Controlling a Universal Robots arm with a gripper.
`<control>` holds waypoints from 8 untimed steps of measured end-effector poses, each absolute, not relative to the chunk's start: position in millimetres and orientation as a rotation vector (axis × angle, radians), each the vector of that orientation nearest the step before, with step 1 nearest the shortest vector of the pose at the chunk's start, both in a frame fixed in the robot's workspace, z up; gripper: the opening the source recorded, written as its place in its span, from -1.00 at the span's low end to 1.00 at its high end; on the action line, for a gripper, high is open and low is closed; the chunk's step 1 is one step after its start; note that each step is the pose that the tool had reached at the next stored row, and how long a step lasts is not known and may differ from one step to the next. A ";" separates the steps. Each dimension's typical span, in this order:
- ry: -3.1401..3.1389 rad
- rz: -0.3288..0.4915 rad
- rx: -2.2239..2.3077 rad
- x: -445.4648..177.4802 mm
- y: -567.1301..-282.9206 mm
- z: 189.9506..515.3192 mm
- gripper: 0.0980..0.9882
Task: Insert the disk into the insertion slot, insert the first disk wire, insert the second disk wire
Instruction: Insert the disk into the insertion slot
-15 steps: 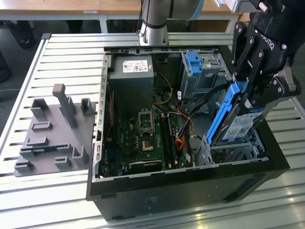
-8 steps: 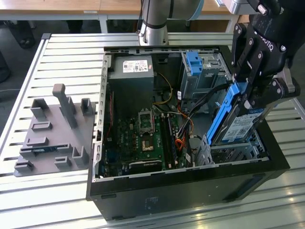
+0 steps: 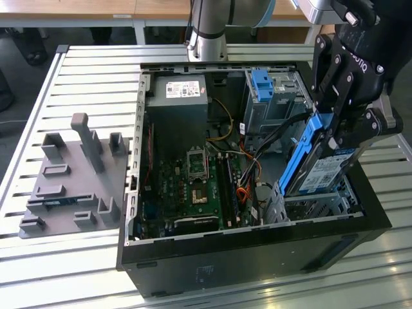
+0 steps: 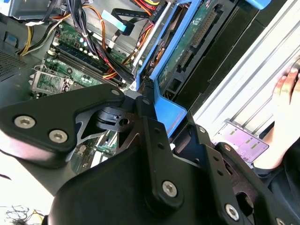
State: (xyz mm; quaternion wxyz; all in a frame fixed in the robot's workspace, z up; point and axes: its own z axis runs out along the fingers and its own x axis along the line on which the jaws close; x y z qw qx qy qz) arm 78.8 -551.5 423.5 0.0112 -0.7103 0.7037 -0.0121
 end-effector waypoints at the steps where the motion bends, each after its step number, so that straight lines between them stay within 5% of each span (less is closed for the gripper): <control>1: 2.195 -0.038 -2.216 78.8 -551.5 423.3 -0.40; 8: 2.195 -0.038 -2.216 78.8 -551.5 420.2 -0.40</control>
